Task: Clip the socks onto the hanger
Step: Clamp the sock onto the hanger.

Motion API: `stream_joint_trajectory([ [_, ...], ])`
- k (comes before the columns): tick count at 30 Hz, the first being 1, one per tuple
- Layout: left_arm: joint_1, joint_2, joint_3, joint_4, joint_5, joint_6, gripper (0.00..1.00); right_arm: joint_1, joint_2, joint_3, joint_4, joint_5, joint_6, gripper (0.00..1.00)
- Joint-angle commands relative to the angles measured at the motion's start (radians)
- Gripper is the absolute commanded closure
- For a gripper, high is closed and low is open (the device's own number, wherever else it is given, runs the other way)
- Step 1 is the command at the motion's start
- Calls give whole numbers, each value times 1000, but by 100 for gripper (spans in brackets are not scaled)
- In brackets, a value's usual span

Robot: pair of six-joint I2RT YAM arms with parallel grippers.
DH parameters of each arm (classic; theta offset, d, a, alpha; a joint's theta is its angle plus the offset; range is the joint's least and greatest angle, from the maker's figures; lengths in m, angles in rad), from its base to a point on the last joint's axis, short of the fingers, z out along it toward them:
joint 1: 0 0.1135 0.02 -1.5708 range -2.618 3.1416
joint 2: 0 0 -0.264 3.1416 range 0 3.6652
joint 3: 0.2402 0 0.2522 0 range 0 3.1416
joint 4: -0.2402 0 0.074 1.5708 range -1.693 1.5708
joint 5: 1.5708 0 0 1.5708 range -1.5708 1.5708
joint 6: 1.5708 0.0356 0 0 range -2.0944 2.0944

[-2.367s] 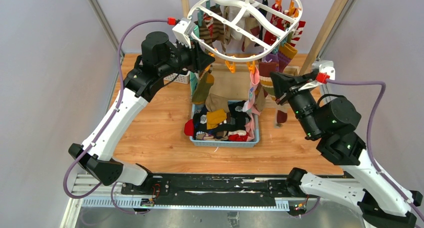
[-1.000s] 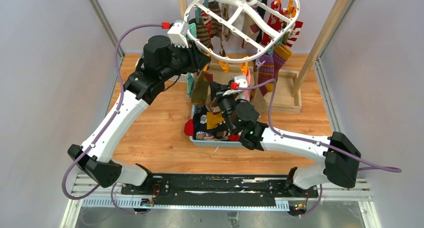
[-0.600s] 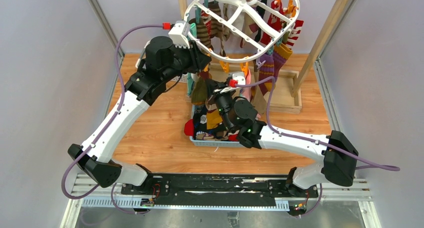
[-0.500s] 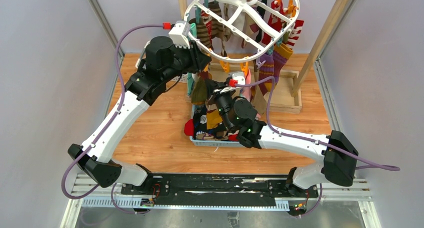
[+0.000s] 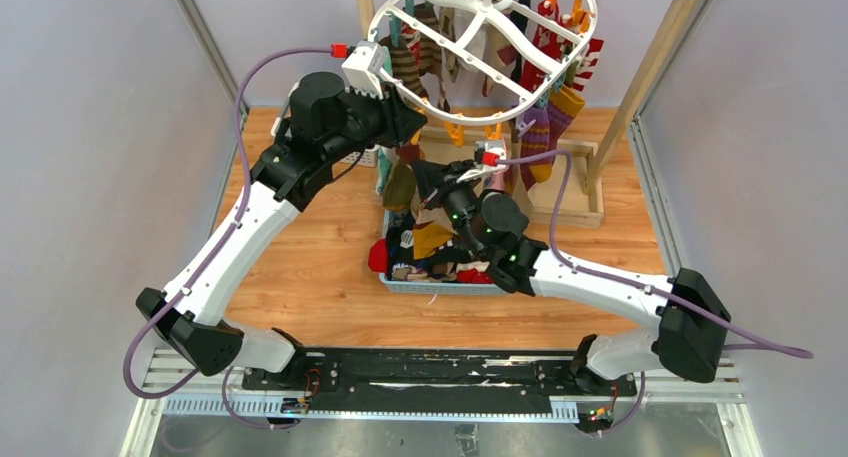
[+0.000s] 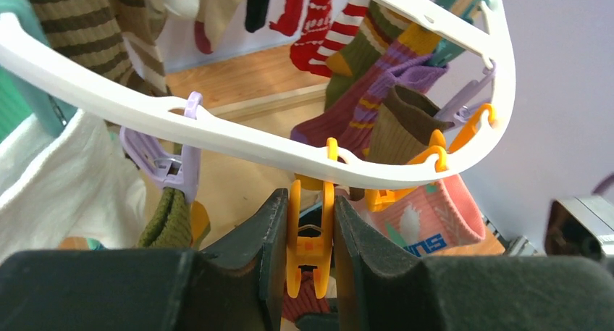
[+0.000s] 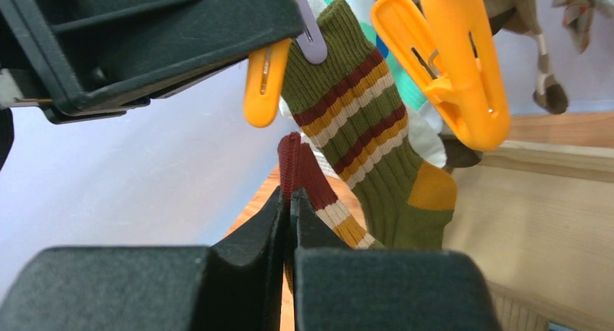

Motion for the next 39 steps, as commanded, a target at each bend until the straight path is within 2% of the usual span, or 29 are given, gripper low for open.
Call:
stream_joint_trajectory([
  [1, 15, -11, -14, 42, 84, 33, 100, -75, -74, -73, 5, -197, 198, 100],
  [8, 15, -14, -21, 106, 212, -1, 100, -191, -153, -173, 73, -483, 330, 100],
  [18, 15, -23, -64, 258, 356, -107, 100, -315, -127, -221, 260, -710, 503, 100],
  [39, 16, -23, -79, 266, 370, -125, 100, -395, -107, -263, 401, -757, 626, 100],
])
